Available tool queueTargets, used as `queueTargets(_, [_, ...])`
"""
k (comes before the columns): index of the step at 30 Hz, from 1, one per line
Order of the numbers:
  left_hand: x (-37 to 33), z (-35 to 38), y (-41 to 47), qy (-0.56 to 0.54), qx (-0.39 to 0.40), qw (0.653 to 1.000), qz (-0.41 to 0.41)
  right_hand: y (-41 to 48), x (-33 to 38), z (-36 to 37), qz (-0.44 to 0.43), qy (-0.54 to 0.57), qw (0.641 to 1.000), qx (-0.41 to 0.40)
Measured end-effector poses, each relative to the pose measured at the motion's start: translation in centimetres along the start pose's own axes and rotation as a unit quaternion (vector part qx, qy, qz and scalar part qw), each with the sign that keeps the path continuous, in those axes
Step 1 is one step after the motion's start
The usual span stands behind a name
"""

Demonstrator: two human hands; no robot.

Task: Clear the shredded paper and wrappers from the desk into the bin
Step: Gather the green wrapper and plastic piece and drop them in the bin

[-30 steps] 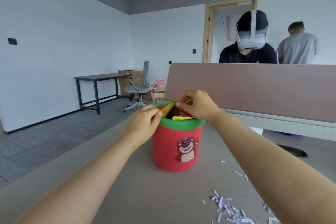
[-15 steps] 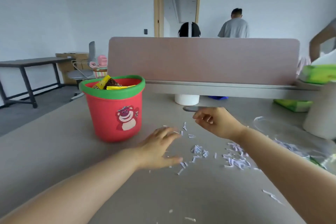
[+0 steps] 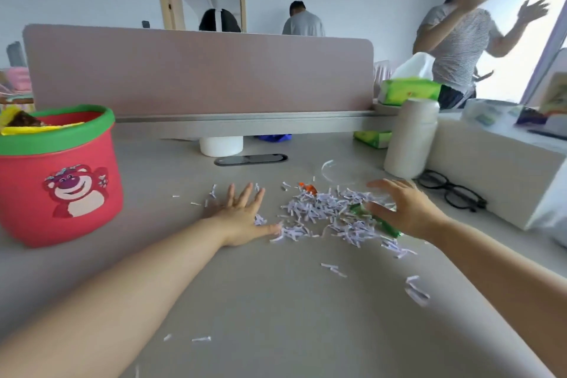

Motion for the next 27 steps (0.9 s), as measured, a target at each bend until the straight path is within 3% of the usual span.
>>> queueTargets(5, [-3.8, -0.4, 1.3, 0.036, 0.012, 0.998, 0.047, -1.7, -4.9, 1.0, 0.144, -0.029, 0.982, 0.114])
queueTargets(10, [-10.1, -0.6, 0.4, 0.019, -0.001, 0.984, 0.176, -1.6, -1.8, 3.1, 0.068, -0.007, 0.983, 0.169])
queueTargets(14, [-10.9, -1.0, -0.9, -0.006, 0.011, 0.979, 0.201, -1.9, 0.4, 2.4, -0.003, 0.035, 0.985, 0.168])
queueTargets(17, [-9.1, -2.4, -1.1, 0.036, -0.028, 0.981, 0.189, -1.9, 0.8, 0.7, -0.052, 0.034, 0.989, 0.133])
queueTargets(22, [-5.2, -3.8, 3.8, 0.005, -0.037, 0.995, 0.098, -0.4, -1.0, 2.6, 0.010, -0.054, 0.978, 0.203])
queueTargets(27, [-8.6, -2.9, 5.7, -0.015, 0.011, 0.985, 0.173, 2.3, -0.3, 3.4, -0.011, -0.046, 0.982, 0.181])
Point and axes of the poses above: each hand's wrist, its own y-axis towards the middle knuckle, its own z-axis out of the palm, x = y × z, the point moved 6 cm from there along y, towards the middle knuckle, and after that the axes turned 9 degrees about y, right-handed, at the moved point
